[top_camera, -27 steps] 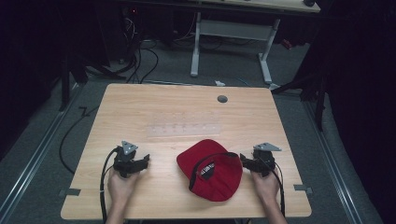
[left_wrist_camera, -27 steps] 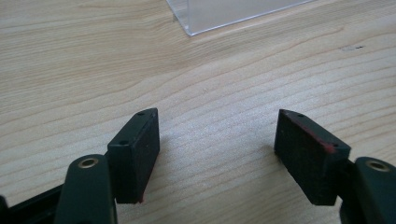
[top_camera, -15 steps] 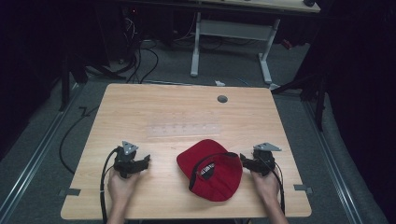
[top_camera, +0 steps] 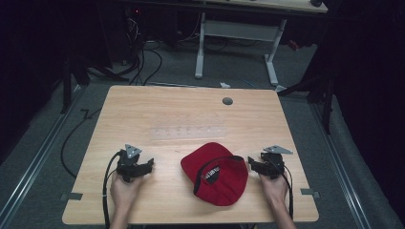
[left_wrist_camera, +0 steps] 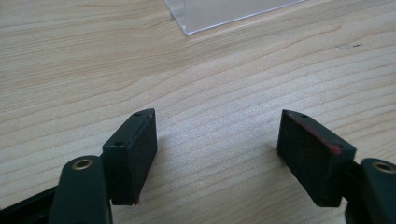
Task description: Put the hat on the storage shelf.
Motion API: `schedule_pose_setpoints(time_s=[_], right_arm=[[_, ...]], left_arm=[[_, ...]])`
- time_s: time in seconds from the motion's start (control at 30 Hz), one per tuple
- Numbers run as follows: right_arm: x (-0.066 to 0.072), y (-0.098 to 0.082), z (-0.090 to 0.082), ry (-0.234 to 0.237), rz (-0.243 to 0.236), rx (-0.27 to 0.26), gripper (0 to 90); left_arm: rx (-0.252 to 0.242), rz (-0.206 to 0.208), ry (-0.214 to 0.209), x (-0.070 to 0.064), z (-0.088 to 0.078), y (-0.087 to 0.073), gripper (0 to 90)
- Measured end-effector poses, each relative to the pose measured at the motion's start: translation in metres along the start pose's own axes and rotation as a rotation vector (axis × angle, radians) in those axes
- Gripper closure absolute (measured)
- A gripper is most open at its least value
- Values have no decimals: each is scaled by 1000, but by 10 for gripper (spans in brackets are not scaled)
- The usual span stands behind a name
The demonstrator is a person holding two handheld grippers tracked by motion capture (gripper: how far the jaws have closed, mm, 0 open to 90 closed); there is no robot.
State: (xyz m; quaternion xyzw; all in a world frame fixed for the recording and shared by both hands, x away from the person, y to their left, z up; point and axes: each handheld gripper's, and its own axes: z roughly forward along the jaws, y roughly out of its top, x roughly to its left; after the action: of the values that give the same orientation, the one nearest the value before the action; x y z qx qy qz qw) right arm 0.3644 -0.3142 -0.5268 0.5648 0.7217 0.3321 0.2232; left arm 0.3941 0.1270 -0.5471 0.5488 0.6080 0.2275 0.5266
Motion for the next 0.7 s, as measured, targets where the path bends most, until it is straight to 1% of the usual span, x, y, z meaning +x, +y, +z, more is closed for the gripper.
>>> schedule_pose_setpoints(time_s=[0.03,0.07,0.1,0.13,0.17,0.2,0.23,0.37,0.43,0.63,0.67,0.7], right_arm=[[-1,0,-4,10,4,-16,375],[-1,0,-4,10,4,-16,375],[-3,0,-8,30,12,-37,375],[-3,0,-8,30,12,-37,375],[-4,-1,-10,37,20,-43,376],[-5,-1,-13,56,36,-52,378],[-5,-2,-15,62,39,-61,382],[-5,-1,-29,84,44,-123,385],[-5,0,-36,103,52,-142,385],[0,1,-54,171,42,-191,381],[0,1,-54,171,42,-191,381],[2,1,-56,181,34,-193,376]], left_arm=[[-1,-1,0,0,0,0,289],[-1,-1,0,0,0,0,289],[-1,-2,0,0,0,0,289],[-1,-2,0,0,0,0,289],[-1,-2,0,0,0,0,289],[-1,-1,0,0,0,0,289],[-1,-1,0,0,0,0,289],[-1,-1,-1,0,0,0,287],[-1,-2,-1,0,0,0,287],[-2,-4,-1,0,0,0,287],[-2,-4,-1,0,0,0,287],[-1,-2,-1,0,0,0,287]])
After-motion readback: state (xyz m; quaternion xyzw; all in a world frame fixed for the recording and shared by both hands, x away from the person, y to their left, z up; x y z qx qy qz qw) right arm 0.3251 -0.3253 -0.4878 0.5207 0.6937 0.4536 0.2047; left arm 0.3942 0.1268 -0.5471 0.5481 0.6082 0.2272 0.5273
